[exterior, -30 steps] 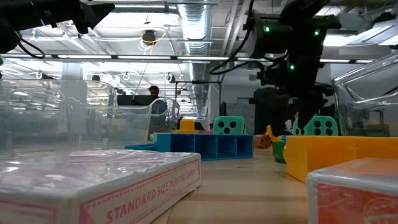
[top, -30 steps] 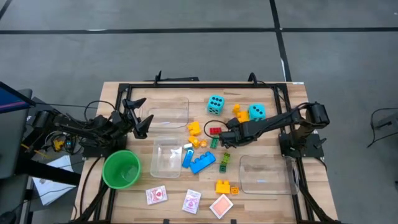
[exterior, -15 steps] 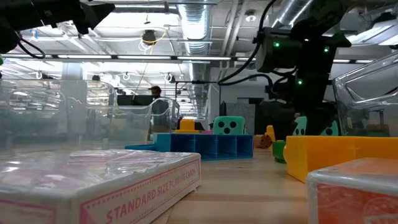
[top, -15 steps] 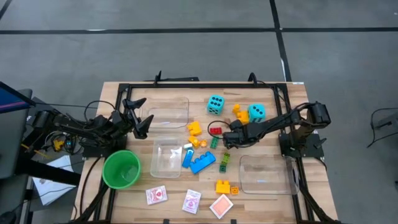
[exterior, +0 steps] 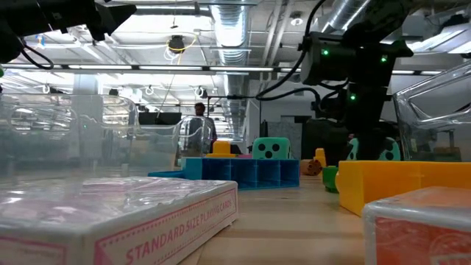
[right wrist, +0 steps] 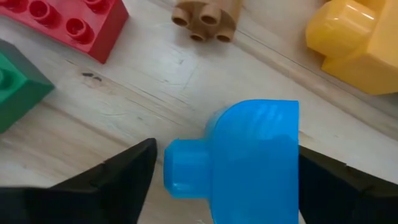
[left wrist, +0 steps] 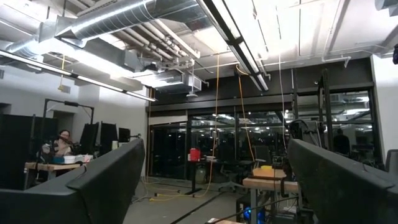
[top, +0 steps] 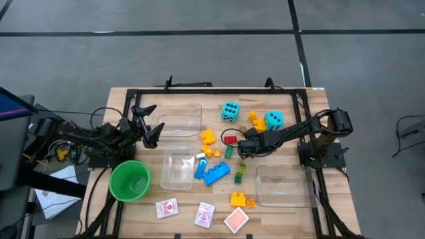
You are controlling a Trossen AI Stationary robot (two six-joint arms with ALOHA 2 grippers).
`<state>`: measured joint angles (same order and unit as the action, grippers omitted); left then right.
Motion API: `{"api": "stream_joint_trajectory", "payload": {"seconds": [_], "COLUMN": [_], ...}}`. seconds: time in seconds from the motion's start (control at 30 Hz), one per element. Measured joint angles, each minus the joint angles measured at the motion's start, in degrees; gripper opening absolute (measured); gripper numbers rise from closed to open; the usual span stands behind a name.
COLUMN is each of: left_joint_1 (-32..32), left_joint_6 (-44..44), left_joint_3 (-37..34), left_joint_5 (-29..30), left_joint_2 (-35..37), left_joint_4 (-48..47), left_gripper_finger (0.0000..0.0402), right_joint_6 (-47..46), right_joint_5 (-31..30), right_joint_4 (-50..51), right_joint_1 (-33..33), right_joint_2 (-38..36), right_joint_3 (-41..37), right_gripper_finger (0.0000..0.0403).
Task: Pick & Place Toys
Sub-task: Put the blue game piece into the bottom right transparent bin
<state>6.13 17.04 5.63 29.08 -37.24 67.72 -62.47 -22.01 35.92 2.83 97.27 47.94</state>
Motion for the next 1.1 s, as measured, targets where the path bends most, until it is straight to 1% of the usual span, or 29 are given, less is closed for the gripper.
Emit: {"api": "stream_joint_trajectory", "payload": {"seconds": [0.1, 0.2, 0.43, 0.57, 0.63, 0.77, 0.87, 1.1], "left_joint_1": [0.0, 0.0, 0.0, 0.0, 0.02, 0.0, 0.01, 0.0], "left_joint_6": [-0.04, -0.63, -0.94, -1.02, -1.03, -1.03, -1.03, -1.03], "left_joint_3": [0.0, 0.0, 0.0, 0.0, 0.0, 0.0, 0.0, 0.0], "left_joint_5": [0.0, 0.0, 0.0, 0.0, 0.01, 0.0, 0.0, 0.0], "left_joint_2": [-0.01, -0.01, 0.01, 0.0, 0.01, 0.0, 0.01, 0.0], "left_joint_4": [-0.02, -0.04, -0.04, -0.04, -0.27, -0.8, -0.87, -0.87], "left_gripper_finger": [0.0392, 0.0392, 0.0392, 0.0392, 0.0392, 0.0392, 0.0392, 0.0392], "right_joint_6": [0.27, 0.94, 1.49, 2.68, 3.25, 3.31, 3.47, 8.21], "right_joint_5": [0.14, 0.62, 0.71, 1.06, 1.35, -0.89, -4.35, -13.03], "right_joint_4": [0.04, 0.17, 0.38, 1.05, 2.03, 3.27, 4.06, 4.15], "right_joint_1": [0.04, 0.04, 0.21, 0.77, 1.06, 1.92, 2.82, 3.95], "right_joint_2": [0.04, 0.0, 0.04, -1.77, -3.57, -9.4, -14.1, -24.87], "right_joint_3": [0.0, 0.0, -0.02, -0.29, -0.5, -0.22, -0.28, -0.2], "right_gripper_finger": [0.0281, 0.026, 0.0258, 0.0258, 0.0258, 0.0258, 0.0258, 0.0258]}}
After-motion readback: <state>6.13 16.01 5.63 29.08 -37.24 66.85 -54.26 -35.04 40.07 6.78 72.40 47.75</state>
